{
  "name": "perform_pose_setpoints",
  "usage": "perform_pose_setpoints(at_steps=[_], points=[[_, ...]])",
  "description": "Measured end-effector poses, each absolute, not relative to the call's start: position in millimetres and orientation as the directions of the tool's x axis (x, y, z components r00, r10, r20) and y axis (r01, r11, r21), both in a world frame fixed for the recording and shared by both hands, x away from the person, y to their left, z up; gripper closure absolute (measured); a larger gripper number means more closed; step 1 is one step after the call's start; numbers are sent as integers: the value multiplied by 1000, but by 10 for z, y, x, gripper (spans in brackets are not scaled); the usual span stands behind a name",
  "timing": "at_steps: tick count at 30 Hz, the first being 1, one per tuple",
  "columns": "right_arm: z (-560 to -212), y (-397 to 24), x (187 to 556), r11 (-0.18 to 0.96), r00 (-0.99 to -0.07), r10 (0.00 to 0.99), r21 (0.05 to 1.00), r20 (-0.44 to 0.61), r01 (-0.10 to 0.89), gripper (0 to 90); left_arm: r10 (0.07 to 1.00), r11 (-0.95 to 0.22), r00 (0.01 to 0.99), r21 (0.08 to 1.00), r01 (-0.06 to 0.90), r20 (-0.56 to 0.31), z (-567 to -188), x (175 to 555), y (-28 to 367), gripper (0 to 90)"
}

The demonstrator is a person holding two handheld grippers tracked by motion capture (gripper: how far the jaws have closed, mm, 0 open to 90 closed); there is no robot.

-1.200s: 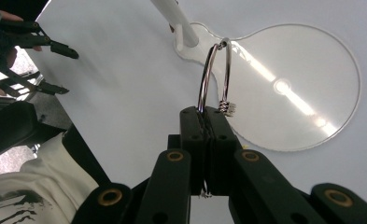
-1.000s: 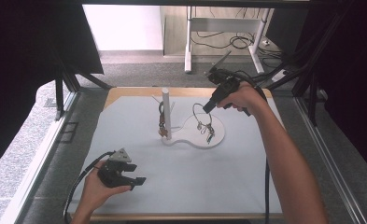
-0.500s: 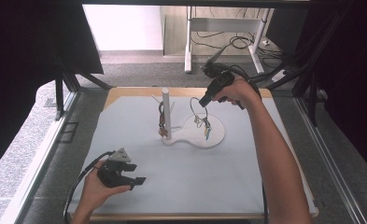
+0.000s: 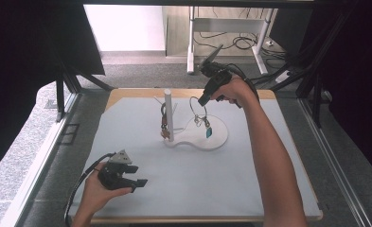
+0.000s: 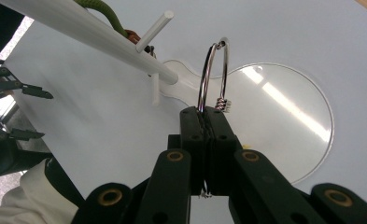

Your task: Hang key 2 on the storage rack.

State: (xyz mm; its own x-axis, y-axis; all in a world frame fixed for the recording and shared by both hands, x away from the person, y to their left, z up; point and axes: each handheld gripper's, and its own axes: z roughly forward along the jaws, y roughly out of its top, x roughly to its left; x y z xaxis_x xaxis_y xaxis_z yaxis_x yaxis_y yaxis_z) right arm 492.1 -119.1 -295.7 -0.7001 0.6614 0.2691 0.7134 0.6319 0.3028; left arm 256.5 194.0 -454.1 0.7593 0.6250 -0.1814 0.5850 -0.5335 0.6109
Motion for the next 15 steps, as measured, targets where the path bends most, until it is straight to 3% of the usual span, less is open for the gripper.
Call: perform_pose_setpoints(at_steps=[15], points=[[-2901,-963,5019,641,-716,656,322,240,696,878,623,-527,760,618,584,-187,-4525,2561,1952,368]])
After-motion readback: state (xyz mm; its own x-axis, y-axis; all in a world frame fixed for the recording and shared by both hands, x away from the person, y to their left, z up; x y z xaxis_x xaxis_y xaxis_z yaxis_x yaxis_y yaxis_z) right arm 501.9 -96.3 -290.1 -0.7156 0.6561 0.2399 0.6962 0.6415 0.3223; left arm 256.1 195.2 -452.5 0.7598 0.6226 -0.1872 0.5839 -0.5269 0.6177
